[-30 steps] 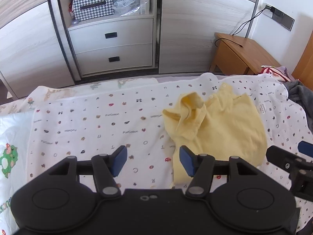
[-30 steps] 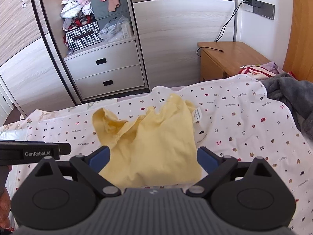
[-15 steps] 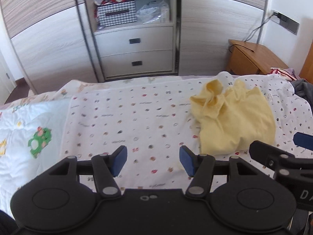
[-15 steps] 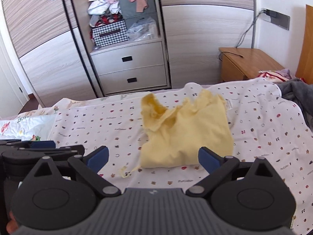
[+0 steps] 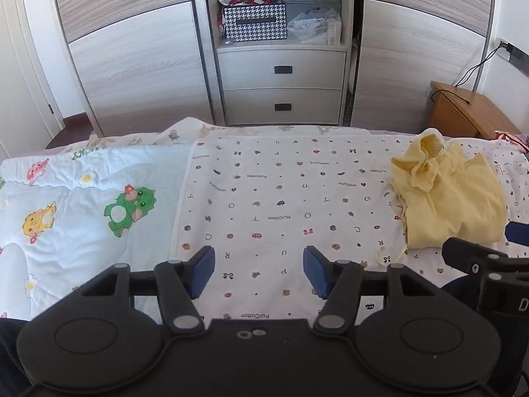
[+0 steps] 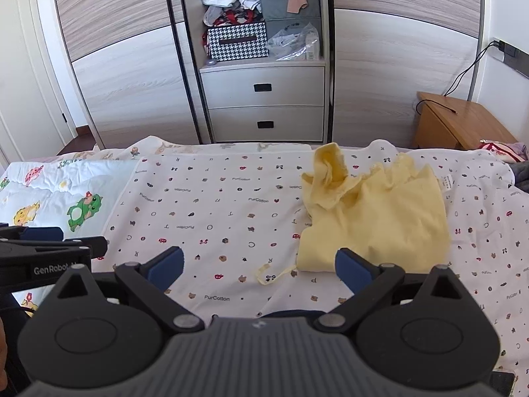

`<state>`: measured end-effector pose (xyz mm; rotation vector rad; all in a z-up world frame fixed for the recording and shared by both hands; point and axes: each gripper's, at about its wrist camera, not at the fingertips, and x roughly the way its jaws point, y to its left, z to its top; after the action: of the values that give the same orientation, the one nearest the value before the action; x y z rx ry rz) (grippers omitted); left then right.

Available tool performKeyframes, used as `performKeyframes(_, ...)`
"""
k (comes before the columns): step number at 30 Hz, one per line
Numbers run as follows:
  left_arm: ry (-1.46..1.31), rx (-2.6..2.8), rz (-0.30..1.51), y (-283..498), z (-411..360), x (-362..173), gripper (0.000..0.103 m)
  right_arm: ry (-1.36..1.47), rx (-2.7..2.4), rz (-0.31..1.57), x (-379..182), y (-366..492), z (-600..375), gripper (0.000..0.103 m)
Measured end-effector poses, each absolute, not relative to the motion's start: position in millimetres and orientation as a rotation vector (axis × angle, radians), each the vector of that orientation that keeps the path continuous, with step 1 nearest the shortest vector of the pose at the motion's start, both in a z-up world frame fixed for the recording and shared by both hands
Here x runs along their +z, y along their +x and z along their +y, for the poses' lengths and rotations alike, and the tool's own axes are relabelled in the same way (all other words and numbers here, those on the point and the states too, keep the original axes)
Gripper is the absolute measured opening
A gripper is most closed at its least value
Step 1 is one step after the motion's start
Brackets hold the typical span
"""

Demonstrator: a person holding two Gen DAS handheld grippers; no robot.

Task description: Fold clothes

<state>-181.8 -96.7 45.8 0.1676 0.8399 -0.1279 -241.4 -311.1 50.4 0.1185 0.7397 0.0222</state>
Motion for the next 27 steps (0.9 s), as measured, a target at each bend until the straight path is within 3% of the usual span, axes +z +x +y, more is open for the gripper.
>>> performKeyframes(27,0.071,-0.182,0.849,-186.5,-88.8,47.8,0.059,0.125,0.033,0.739,48.0,-242.3,-317.6,0.1)
